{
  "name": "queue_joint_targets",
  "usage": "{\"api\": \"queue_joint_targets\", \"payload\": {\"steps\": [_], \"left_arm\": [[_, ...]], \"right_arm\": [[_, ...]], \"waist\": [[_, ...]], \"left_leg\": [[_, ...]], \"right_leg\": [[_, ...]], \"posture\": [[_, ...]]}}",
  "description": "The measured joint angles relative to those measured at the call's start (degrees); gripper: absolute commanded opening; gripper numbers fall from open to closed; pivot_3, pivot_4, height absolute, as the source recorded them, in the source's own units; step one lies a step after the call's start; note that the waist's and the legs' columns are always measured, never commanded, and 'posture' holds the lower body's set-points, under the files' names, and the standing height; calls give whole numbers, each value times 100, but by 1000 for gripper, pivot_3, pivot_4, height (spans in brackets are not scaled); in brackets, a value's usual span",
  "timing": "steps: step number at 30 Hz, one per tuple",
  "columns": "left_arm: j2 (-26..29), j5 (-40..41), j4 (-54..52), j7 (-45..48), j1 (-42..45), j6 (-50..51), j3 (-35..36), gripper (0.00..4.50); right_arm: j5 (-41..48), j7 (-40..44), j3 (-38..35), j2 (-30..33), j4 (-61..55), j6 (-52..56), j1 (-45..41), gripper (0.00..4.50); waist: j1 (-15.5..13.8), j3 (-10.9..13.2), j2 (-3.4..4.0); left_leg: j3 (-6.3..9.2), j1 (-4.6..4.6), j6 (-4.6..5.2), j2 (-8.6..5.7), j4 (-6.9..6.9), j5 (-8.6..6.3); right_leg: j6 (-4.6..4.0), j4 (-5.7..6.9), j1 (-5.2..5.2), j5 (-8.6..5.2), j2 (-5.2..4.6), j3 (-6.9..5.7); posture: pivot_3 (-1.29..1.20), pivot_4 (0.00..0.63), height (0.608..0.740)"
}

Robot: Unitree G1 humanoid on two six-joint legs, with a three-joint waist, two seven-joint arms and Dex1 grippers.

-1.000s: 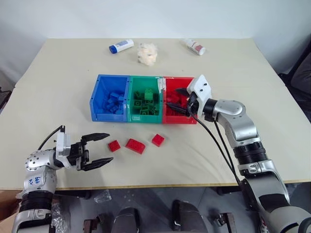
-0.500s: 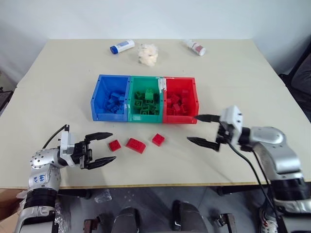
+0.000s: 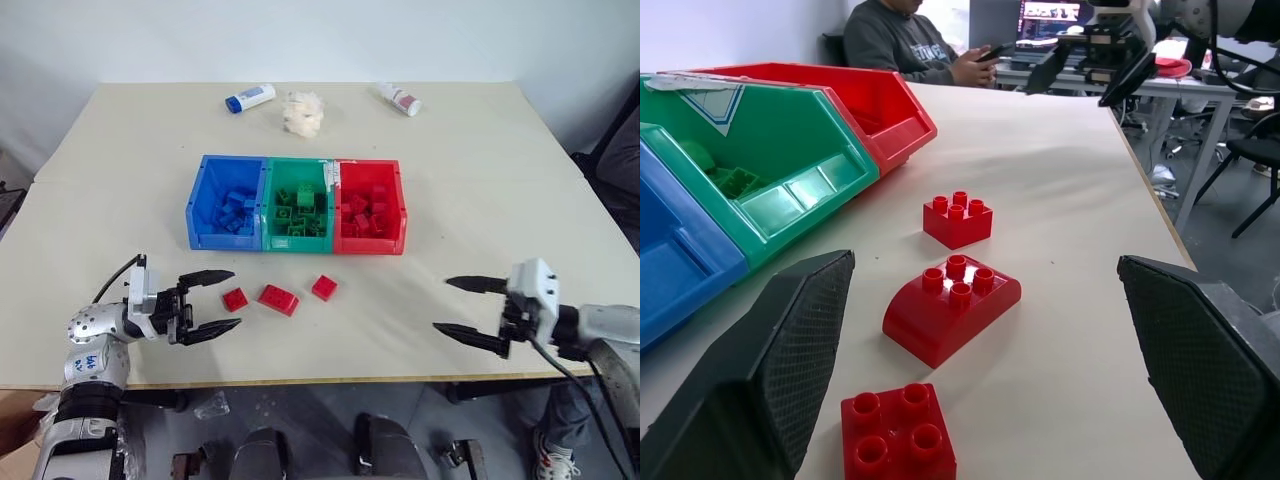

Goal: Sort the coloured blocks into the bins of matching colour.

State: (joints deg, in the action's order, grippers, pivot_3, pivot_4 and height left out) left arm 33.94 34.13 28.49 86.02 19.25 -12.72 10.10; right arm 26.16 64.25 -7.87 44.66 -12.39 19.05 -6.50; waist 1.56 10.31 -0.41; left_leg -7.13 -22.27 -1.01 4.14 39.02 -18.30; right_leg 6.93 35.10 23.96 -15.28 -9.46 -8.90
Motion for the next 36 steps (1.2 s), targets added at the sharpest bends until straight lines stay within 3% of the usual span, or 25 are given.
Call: {"api": "queue_joint_targets", "payload": {"steps": [7,17,21,27,36], "left_arm": [[-41,6,-149,0,-116,3,-9,4500],[-91,43,-782,-4,-650,94,7,4500],[-109,45,-932,-6,-806,104,13,4500],[-115,46,-982,-6,-861,116,37,4500],[-115,46,-963,-6,-804,141,71,4500]], "right_arm": [[-672,-568,1483,-1179,408,84,-1219,4435],[-1671,-1016,2403,-2223,2042,-410,-2287,4435],[-1727,-1049,2452,-2416,2152,-446,-2371,3559],[-1706,-1133,2354,-2425,1859,-446,-2239,1529],[-1159,-1376,1727,-2368,816,-144,-1998,1453]], "waist": [[12,0,0],[3,0,0],[19,0,1],[12,0,1],[5,0,1]], "left_leg": [[-2,-2,0,-1,0,0],[2,-9,0,-1,1,0],[0,-8,0,-1,0,0],[1,-8,0,-1,0,0],[1,-8,1,-1,1,0]], "right_leg": [[0,0,1,0,0,0],[1,3,3,0,0,-5],[1,3,3,0,0,-3],[1,2,4,0,0,-3],[1,2,3,0,0,-3]], "posture": [[0,150,740],[0,150,740],[0,150,740],[0,150,740],[0,150,740]]}}
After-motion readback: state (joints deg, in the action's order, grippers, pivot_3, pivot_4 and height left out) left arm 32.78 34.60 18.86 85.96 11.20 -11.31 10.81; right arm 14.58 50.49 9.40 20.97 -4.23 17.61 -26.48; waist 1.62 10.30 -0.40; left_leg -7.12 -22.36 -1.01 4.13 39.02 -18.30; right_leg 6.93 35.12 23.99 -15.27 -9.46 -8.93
